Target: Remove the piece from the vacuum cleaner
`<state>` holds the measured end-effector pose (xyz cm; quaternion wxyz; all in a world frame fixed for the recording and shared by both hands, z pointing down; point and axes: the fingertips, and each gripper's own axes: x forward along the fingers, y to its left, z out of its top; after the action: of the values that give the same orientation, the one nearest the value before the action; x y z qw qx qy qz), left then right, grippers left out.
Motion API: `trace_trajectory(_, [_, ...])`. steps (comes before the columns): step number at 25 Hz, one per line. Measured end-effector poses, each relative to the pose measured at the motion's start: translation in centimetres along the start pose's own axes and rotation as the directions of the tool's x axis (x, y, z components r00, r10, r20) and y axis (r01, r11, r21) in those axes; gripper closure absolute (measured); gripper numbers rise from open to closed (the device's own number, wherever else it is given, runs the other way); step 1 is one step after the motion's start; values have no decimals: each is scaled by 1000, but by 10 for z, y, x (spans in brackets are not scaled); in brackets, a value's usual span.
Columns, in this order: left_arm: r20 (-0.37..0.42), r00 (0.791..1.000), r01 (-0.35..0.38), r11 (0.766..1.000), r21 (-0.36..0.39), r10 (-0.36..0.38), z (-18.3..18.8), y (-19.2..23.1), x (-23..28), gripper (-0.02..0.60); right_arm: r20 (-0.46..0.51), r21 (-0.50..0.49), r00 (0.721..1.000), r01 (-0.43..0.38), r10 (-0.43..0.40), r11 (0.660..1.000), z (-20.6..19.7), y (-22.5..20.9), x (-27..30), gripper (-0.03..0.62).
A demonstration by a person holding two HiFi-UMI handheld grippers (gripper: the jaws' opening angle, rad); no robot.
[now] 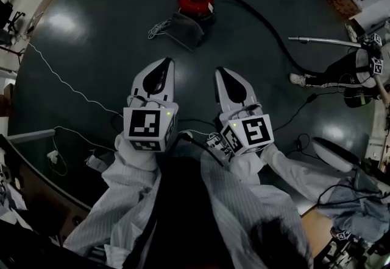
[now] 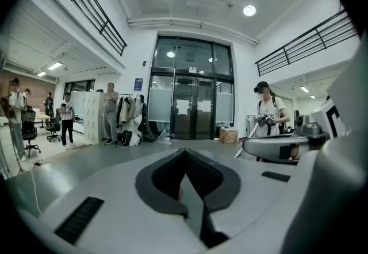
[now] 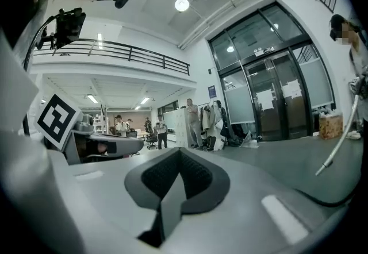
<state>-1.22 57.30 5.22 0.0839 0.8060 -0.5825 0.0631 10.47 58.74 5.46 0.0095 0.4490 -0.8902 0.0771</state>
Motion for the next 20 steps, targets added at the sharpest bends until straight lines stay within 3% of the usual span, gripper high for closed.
trace_trajectory(6, [-31, 1000, 4, 1000, -16, -4, -4, 51, 71, 577, -39, 18, 999, 3, -2, 1000, -9, -28, 81, 592])
trace_trajectory(15, [-89, 991, 101, 995, 1, -101, 28, 147, 234, 578, -105, 37, 992, 75, -70, 997, 4, -104, 254, 592])
trace_trajectory(20, [-146, 979, 145, 989, 20, -140, 22, 178, 302, 577, -142, 68, 983, 130, -120, 989, -9, -143, 315, 592])
